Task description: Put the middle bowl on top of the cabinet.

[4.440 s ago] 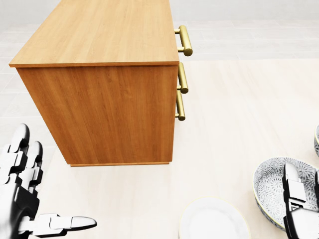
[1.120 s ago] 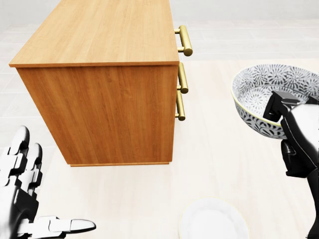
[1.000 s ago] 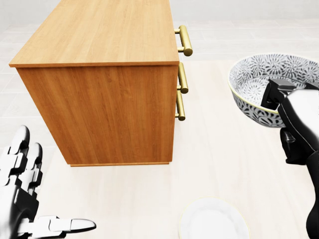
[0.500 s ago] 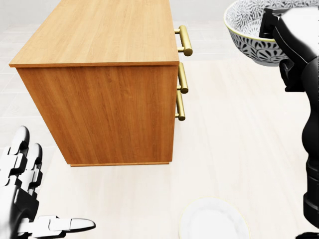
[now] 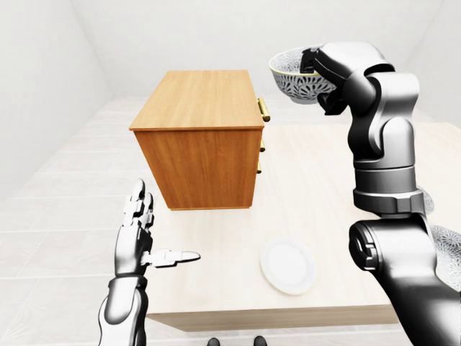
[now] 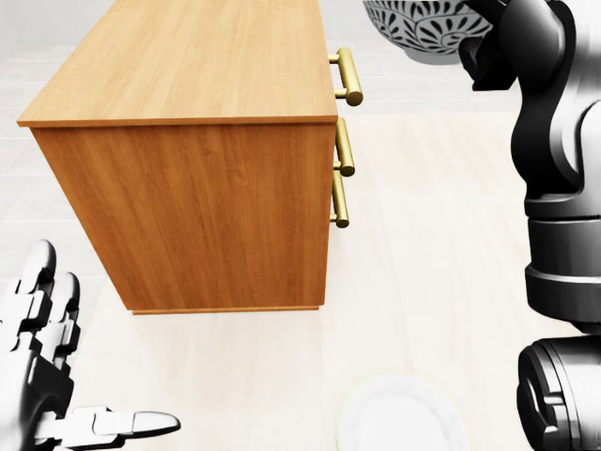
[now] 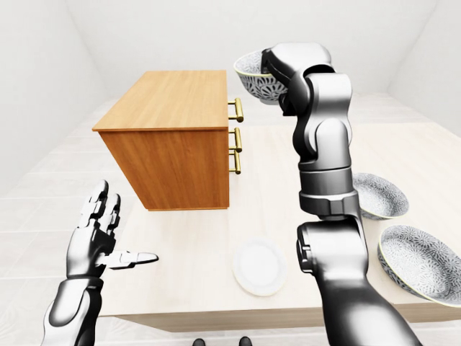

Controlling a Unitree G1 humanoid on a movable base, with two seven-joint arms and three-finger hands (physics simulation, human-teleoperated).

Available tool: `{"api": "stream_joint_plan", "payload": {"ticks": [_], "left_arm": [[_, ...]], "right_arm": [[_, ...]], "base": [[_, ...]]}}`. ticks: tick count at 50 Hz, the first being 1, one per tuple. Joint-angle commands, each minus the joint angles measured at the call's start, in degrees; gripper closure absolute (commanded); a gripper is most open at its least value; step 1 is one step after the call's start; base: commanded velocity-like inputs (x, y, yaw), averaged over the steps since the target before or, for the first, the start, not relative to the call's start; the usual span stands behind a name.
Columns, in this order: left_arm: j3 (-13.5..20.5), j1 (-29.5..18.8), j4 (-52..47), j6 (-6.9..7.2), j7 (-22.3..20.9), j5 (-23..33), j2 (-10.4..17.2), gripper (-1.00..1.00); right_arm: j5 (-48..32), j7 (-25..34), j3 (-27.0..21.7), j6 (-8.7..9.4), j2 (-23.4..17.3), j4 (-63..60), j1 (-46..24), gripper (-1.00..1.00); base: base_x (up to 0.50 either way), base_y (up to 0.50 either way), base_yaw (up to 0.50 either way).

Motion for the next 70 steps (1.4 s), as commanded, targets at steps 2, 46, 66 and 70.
{"api": "stream_joint_plan", "payload": {"ticks": [2, 46, 66, 70], "left_arm": [[-0.92, 0.56, -1.54, 0.88, 0.50, 1.15, -0.19, -1.00], [-0.27, 3.63, -1.83, -2.07, -1.01, 2.25, 0.00, -1.00], [0.25, 4.66, -0.75, -5.07, -2.17, 2.98, -0.81, -1.00], [0.26, 4.72, -0.44, -5.42, -2.43, 2.87, -0.87, -1.00]], "right_arm": [[2.72, 0.00, 1.94, 0.00, 4.39, 7.73, -9.27, 1.00], [16.78, -18.75, 4.59, 0.00, 12.70, 32.13, -25.63, 1.00], [24.17, -30.28, 5.10, 0.00, 15.13, 41.90, -27.60, 1.00], [24.40, -31.37, 6.13, 0.00, 16.03, 42.98, -27.02, 1.00]], "base": [[0.00, 0.00, 0.00], [0.00, 0.00, 0.00], [0.00, 0.00, 0.00], [0.00, 0.00, 0.00]]}}
